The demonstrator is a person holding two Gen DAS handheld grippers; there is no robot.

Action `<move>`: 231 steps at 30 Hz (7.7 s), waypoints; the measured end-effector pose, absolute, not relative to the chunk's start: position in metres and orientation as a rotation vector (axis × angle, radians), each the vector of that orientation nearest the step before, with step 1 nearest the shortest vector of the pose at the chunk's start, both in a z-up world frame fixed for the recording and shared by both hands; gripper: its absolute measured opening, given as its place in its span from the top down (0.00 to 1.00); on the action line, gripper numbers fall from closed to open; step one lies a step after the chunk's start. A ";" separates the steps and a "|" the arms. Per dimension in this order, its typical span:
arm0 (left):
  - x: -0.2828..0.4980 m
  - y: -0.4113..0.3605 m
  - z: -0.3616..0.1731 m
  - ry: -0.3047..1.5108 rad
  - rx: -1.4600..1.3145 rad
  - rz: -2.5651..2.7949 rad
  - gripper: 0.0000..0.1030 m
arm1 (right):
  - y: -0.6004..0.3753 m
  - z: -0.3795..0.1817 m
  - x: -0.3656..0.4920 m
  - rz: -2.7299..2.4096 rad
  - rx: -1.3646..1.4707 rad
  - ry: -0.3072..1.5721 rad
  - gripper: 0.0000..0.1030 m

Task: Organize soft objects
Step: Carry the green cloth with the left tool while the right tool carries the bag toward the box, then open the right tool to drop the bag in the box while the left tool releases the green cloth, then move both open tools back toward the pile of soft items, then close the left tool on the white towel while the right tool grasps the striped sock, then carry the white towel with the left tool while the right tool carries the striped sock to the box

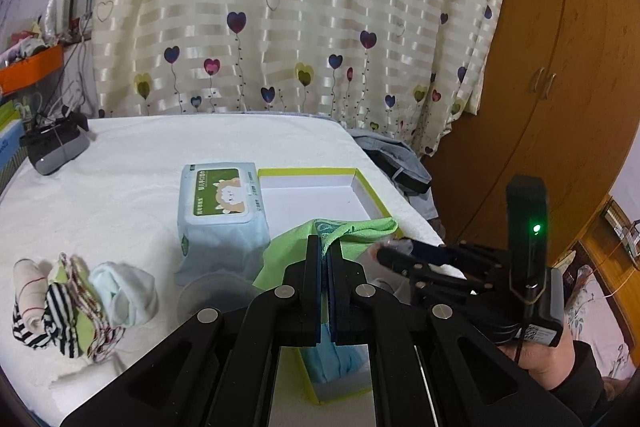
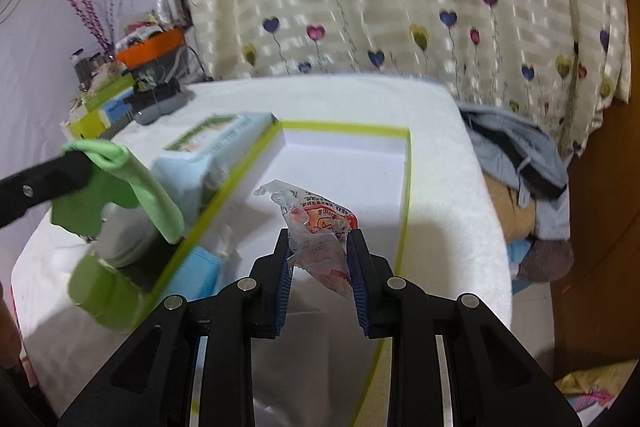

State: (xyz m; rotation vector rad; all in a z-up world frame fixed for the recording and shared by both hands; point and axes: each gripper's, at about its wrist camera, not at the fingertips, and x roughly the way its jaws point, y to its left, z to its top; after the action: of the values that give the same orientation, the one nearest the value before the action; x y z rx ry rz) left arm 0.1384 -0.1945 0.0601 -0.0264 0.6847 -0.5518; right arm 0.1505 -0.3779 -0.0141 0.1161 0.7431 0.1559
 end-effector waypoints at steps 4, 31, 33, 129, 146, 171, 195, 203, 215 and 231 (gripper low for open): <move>0.144 -0.203 0.056 0.701 -0.014 -0.555 0.97 | -0.384 -0.017 0.149 0.151 0.136 0.740 0.50; 0.132 -0.206 0.044 0.747 -0.006 -0.612 0.78 | -0.387 0.020 0.096 0.143 0.166 0.638 0.43; 0.125 -0.199 0.046 0.743 -0.013 -0.608 0.78 | -0.381 0.022 0.090 0.154 0.165 0.633 0.43; 0.117 0.002 -0.042 0.841 0.113 -0.366 0.44 | -0.183 0.032 0.071 0.509 0.055 0.650 0.42; 0.095 0.015 -0.037 0.805 0.040 -0.304 0.84 | -0.167 0.035 0.096 0.506 0.032 0.690 0.42; 0.059 0.103 -0.021 0.713 -0.194 -0.119 0.88 | -0.067 -0.004 0.170 0.576 -0.065 0.818 0.43; 0.035 0.076 0.014 0.627 -0.225 -0.180 0.88 | -0.123 0.047 0.094 0.567 -0.035 0.646 0.92; 0.028 0.039 0.032 0.605 -0.209 -0.255 0.88 | -0.166 0.068 0.058 0.524 0.001 0.579 0.92; 0.034 -0.017 0.057 0.575 -0.166 -0.377 0.88 | -0.256 0.088 0.032 0.340 0.080 0.503 0.92; 0.042 -0.087 0.085 0.533 -0.103 -0.502 0.88 | -0.323 0.097 0.019 0.221 0.138 0.459 0.92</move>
State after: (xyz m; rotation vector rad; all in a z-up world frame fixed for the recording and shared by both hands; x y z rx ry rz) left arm 0.0416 -0.0868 0.0847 -0.1029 0.5328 -0.5016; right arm 0.0193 -0.3228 0.0971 0.1384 0.4591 0.2210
